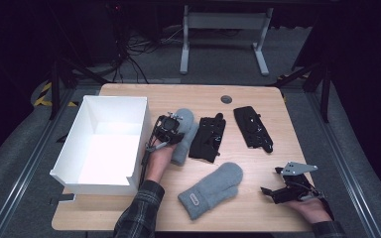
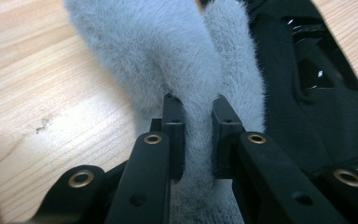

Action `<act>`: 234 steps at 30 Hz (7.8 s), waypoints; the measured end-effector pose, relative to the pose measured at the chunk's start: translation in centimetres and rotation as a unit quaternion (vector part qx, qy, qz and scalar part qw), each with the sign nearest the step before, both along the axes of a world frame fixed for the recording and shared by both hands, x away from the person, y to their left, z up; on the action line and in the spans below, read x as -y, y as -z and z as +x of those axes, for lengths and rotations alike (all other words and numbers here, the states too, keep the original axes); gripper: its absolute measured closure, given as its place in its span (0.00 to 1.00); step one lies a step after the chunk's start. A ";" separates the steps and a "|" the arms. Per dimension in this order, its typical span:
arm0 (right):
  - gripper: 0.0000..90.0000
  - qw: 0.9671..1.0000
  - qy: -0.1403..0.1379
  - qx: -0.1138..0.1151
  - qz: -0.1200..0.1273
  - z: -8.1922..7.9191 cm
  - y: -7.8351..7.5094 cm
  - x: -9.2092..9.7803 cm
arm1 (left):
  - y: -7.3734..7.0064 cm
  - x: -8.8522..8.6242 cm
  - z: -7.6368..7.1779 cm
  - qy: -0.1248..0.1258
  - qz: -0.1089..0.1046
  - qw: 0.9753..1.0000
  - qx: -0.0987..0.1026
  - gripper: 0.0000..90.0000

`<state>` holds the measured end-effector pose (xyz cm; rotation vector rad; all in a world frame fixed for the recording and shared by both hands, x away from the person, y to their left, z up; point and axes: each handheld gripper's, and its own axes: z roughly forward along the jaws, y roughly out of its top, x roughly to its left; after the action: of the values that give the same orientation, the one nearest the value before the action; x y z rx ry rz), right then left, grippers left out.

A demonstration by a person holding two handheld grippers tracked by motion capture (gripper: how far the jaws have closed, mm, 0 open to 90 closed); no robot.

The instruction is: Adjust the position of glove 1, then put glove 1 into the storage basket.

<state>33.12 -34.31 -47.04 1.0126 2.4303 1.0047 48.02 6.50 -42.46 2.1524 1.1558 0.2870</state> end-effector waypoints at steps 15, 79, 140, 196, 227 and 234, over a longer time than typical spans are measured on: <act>0.03 1.000 0.000 0.000 0.000 0.0 0.0 0.0 | -3.7 -0.4 -3.0 0.045 -0.036 0.998 0.010 0.89; 0.03 1.000 -0.001 0.001 0.000 0.0 0.0 0.0 | -3.5 5.4 -12.1 0.352 -0.023 0.935 -0.038 0.88; 0.03 1.000 -0.001 0.000 0.000 0.1 0.0 -0.1 | 2.8 7.2 -9.4 0.296 -0.027 0.948 -0.111 0.20; 0.03 1.000 -0.002 0.000 0.000 0.2 0.0 -0.2 | -3.9 4.3 -9.8 0.280 -0.053 0.955 -0.086 0.81; 0.03 1.000 -0.002 0.001 0.000 0.2 0.0 -0.2 | -12.8 -2.7 -8.7 0.195 -0.065 0.978 -0.029 0.81; 0.03 1.000 -0.002 0.001 0.000 0.2 0.0 -0.2 | -14.6 -4.8 -8.5 0.171 -0.065 0.983 -0.012 0.81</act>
<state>33.32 -34.15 -47.04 1.0080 2.4316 1.0057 39.56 11.34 -27.88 2.1957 0.7735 0.0307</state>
